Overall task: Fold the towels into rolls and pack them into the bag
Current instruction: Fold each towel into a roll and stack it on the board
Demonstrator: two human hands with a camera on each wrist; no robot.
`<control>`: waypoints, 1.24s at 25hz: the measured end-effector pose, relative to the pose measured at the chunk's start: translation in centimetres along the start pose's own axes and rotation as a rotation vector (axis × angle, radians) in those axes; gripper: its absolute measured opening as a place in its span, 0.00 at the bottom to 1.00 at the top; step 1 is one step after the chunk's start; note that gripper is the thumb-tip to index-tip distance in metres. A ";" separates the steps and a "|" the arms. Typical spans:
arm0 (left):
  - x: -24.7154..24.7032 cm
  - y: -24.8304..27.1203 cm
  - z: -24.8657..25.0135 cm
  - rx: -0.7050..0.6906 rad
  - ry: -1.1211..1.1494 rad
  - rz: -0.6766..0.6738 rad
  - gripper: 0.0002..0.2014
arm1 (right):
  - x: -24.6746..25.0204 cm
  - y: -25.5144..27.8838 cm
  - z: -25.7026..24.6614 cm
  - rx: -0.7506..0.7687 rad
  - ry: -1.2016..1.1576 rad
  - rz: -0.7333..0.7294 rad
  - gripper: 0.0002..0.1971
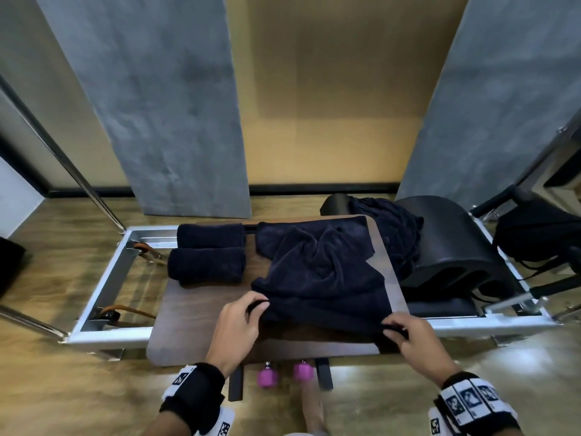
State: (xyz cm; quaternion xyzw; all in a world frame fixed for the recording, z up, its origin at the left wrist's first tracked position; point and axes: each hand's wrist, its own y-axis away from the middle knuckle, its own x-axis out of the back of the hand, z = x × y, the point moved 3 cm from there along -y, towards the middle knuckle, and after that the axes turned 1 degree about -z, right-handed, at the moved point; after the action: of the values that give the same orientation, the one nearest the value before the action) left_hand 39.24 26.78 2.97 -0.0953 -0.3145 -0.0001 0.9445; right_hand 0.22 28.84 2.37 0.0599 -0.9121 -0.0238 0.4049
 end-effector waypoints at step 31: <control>-5.6 -25.7 -0.7 0.454 -0.602 -0.121 0.06 | 2.6 -31.8 1.2 -0.181 0.056 0.031 0.10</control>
State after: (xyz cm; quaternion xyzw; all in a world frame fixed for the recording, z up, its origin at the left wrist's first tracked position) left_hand 33.61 1.05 3.72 0.1393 -0.5749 0.0416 0.8052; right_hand 0.41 -3.00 0.58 0.0094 -0.8954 -0.0982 0.4342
